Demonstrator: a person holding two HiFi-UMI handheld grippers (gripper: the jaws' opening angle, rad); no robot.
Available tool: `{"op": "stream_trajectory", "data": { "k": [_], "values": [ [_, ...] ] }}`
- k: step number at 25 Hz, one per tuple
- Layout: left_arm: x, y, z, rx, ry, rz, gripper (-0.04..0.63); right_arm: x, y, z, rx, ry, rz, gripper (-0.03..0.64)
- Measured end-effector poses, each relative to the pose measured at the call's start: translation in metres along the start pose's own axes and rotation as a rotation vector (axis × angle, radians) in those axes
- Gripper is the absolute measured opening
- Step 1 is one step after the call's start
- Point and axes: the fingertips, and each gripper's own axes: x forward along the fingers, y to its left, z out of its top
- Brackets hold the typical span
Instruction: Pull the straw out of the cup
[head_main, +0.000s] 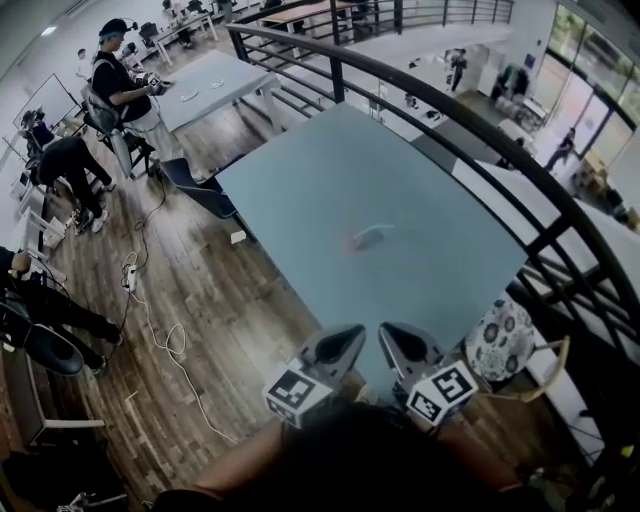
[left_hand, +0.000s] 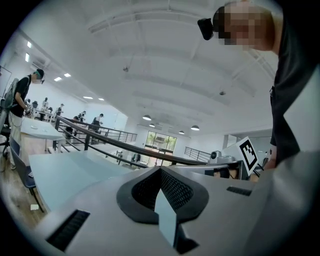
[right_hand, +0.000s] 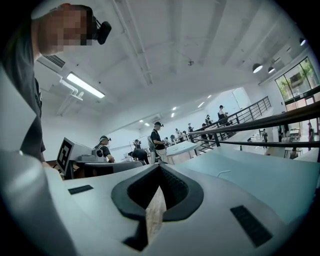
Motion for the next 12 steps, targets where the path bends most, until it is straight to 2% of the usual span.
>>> {"op": "stream_trajectory", "data": {
  "k": [8, 12],
  "values": [
    [0.018, 0.037, 0.006, 0.004, 0.027, -0.115, 0.011, 0.030, -0.021, 0.003, 0.029, -0.019, -0.126, 0.011],
    [0.028, 0.056, 0.012, 0.025, 0.046, -0.198, 0.011, 0.051, -0.028, 0.006, 0.041, -0.039, -0.197, 0.011]
  ]
}}
